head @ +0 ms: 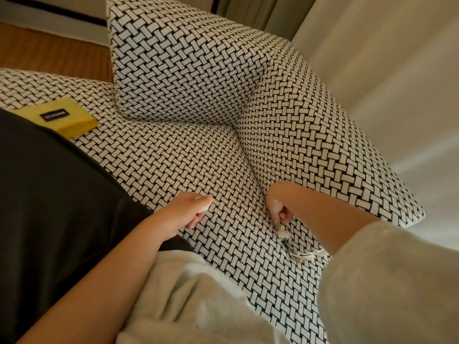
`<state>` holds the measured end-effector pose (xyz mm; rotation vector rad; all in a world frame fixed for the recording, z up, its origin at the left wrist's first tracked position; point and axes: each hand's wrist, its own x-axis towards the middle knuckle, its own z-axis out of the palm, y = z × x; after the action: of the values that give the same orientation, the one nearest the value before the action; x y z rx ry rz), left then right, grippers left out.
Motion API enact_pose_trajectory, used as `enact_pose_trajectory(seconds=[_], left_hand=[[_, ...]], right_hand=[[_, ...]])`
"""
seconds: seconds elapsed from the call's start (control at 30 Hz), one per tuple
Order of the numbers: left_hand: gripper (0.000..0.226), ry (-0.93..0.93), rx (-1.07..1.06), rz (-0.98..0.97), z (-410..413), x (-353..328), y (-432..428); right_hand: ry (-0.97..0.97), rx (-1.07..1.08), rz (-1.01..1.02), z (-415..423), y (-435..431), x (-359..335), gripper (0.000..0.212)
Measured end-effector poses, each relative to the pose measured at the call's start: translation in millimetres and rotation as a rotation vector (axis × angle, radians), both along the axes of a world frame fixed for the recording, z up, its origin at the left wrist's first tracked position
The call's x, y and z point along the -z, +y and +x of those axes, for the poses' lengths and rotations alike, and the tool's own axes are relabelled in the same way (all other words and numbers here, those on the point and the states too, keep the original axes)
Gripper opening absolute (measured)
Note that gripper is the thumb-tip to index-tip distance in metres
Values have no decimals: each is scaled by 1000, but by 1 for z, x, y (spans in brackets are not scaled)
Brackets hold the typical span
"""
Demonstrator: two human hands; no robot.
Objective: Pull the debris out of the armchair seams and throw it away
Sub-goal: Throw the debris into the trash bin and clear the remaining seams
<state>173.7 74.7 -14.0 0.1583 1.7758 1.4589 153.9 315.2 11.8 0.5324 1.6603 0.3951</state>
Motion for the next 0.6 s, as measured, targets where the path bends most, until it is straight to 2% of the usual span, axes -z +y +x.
enact_pose_trajectory(seconds=[0.17,0.27,0.3,0.37,0.43,0.5,0.6], left_hand=[[28,-12,-61,41,0,-4,-5],[24,-19,-103,47,-2,-3,-8],[24,-7,-101,42,-3,-3,-8],[26,19,-88,38,-3,-3,-9],[28,21,-92,46,-3,-4,-10],[28,27,-92,38,-3,-5,-9],[29,44,-86,15,-3,-3,-9]], right_hand=[[44,186,-73,-4,4,1,15],[170,211,-76,1,0,3,12],[243,185,-76,5,-1,6,23],[382,107,-95,17,0,14,59],[447,33,-125,26,0,17,72],[456,-9,-152,28,0,16,61],[441,-18,-208,26,2,7,24]])
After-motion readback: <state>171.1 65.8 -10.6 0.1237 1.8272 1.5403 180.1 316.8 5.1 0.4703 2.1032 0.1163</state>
